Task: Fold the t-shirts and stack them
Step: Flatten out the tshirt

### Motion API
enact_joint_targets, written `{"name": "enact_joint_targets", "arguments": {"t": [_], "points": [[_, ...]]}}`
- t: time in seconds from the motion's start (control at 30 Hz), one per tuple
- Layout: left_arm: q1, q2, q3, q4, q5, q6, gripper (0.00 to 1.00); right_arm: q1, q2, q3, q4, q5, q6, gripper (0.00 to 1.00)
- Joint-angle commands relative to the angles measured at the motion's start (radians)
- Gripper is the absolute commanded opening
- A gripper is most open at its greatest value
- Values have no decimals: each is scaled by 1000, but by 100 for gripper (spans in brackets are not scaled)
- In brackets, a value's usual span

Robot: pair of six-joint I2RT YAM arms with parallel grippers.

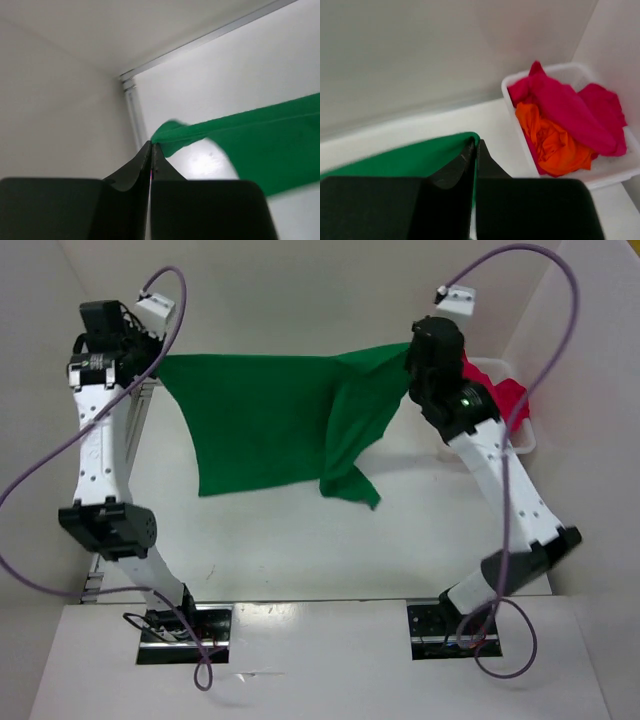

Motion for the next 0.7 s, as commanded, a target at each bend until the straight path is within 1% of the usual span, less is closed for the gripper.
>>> {"name": "enact_joint_targets", "arguments": {"t": [0.0,0.03,0.07,0.1,0.13,0.2,0.27,0.3,0.37,0.4,0.43,0.47,0.5,0.53,0.57,0.6,0.63,0.67], "points": [[11,-147,-105,-85,-140,187,0,24,-138,-102,-34,42,-23,0],[20,-222,-164,-85,-171,203,0,24,-171,-147,-47,19,0,0],[29,-258,-298,-73,-185,226,0,24,-230,-196,-70,-1,44,0],[29,-292,-368,-59,-197,235,0,24,-255,-299,-80,-30,63,0],[29,-341,-432,-47,-208,235,0,24,-273,-344,-80,-44,102,0],[29,-365,-571,-36,-220,212,0,24,-287,-426,-92,-76,126,0],[29,-366,-607,-36,-202,159,0,24,-271,-427,-92,-140,135,0],[29,-347,-608,-36,-191,139,0,24,-251,-393,-81,-153,135,0],[29,-291,-548,-27,-168,105,0,24,-150,-331,-66,-165,100,0],[29,-265,-507,-27,-168,73,0,24,-104,-233,-66,-165,63,0],[29,-205,-456,-27,-159,54,0,24,1,-167,-66,-165,48,0],[29,-171,-325,-27,-159,37,0,24,57,-10,-66,-165,31,0],[29,-140,-249,-42,-147,8,0,24,114,80,-84,-165,18,0],[29,-79,-173,-68,-146,-6,0,15,225,170,-127,-165,18,0],[29,-56,-96,-80,-137,-15,0,-11,277,270,-159,-182,18,0],[29,-22,40,-94,-128,-24,0,-24,324,467,-197,-203,52,0],[29,-22,88,-105,-128,-24,0,-24,358,536,-228,-222,61,0],[29,-22,118,-114,-128,-15,0,-36,367,562,-229,-252,61,0]]}}
